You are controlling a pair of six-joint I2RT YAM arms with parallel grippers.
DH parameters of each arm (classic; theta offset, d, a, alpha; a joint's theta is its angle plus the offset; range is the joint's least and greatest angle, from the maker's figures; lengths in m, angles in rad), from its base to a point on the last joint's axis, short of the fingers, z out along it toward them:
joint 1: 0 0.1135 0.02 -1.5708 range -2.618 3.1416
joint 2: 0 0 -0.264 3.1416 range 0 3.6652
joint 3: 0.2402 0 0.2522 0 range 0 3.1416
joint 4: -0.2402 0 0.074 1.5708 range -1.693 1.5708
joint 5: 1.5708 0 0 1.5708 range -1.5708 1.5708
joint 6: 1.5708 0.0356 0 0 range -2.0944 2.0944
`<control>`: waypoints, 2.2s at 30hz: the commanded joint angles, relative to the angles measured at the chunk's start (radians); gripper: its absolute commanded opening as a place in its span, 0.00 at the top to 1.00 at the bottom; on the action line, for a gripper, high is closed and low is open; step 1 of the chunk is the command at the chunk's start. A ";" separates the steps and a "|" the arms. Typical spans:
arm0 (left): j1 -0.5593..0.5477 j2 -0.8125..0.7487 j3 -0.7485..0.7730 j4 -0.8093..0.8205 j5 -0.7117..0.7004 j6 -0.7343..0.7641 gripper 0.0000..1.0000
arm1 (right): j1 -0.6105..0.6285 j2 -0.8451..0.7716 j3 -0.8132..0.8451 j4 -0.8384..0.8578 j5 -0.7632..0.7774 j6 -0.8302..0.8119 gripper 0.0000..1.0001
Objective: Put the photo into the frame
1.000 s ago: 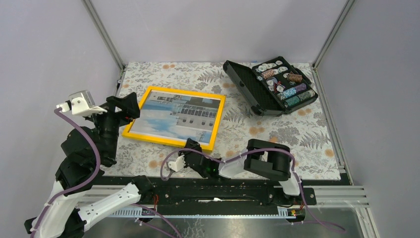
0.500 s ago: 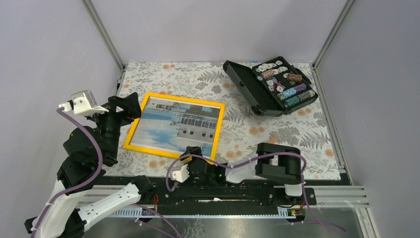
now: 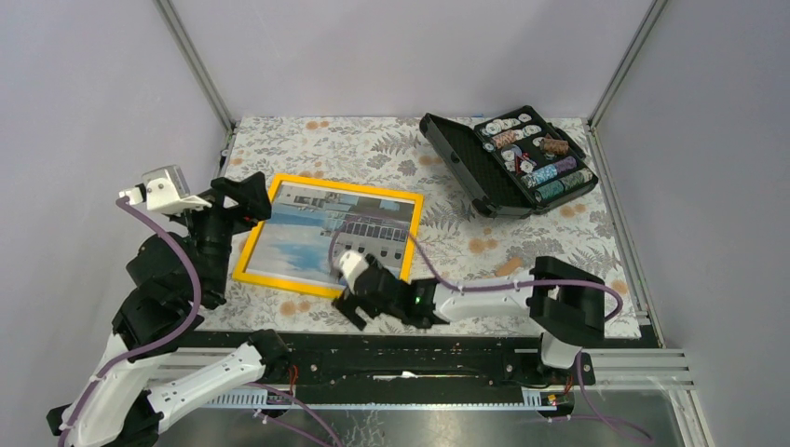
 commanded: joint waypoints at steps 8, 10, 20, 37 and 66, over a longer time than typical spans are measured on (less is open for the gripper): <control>-0.001 0.017 -0.012 0.048 0.025 -0.006 0.18 | -0.265 -0.138 -0.040 -0.259 0.068 0.948 0.01; -0.001 0.018 -0.017 0.048 0.028 -0.013 0.18 | -0.301 -0.130 -0.040 -0.307 0.070 1.036 0.04; -0.001 0.008 -0.020 0.036 0.026 -0.019 0.18 | -0.366 -0.084 -0.074 -0.326 0.195 1.127 0.25; -0.001 0.021 -0.025 0.042 0.022 -0.015 0.16 | -0.380 0.056 -0.037 -0.219 0.181 0.936 0.43; -0.001 0.046 -0.006 0.030 0.049 -0.036 0.16 | -0.368 0.125 -0.006 -0.038 -0.061 0.772 0.83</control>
